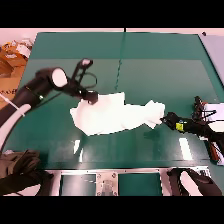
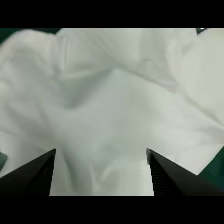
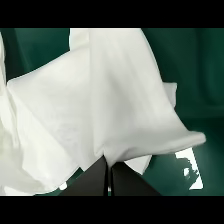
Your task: Fold the shirts.
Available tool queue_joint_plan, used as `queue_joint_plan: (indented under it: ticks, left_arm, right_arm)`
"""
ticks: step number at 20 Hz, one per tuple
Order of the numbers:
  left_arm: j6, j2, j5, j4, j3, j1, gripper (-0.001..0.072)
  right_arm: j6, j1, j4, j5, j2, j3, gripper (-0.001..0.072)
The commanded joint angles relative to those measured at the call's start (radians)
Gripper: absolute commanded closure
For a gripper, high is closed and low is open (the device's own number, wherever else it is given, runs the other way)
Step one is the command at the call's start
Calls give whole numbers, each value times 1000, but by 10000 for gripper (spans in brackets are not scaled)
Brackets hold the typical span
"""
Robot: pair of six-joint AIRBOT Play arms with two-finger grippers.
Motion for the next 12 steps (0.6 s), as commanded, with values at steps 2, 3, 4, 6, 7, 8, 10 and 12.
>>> queue_joint_plan:
  ticks: [2, 3, 4, 6, 7, 8, 10, 12]
  left_arm:
    - [40, -29, -37, 58, 248, -19, 57]
    - [39, -53, -47, 55, 278, -34, 56]
    - [40, -85, -65, 55, 290, -61, 57]
    - [69, -165, -126, 56, 291, -143, 56]
    - [109, -204, -162, 58, 291, -187, 57]
    - [195, -241, -198, 58, 291, -234, 57]
    - [373, -284, -238, 90, 291, -306, 58]
    - [507, -297, -257, 114, 290, -336, 58]
  right_arm:
    - [-8, 0, -5, -20, -10, -13, 697]
    - [-8, 0, -5, -24, -10, -13, 697]
    - [-7, 0, -4, -29, -10, -13, 697]
    - [-7, 0, -5, -29, -10, -13, 697]
    - [-7, 0, -5, -30, -10, -13, 697]
    - [-7, 0, -5, -30, -10, -13, 697]
    - [-8, 0, -5, -30, -10, -13, 697]
    - [-24, 0, -5, -29, -10, -13, 697]
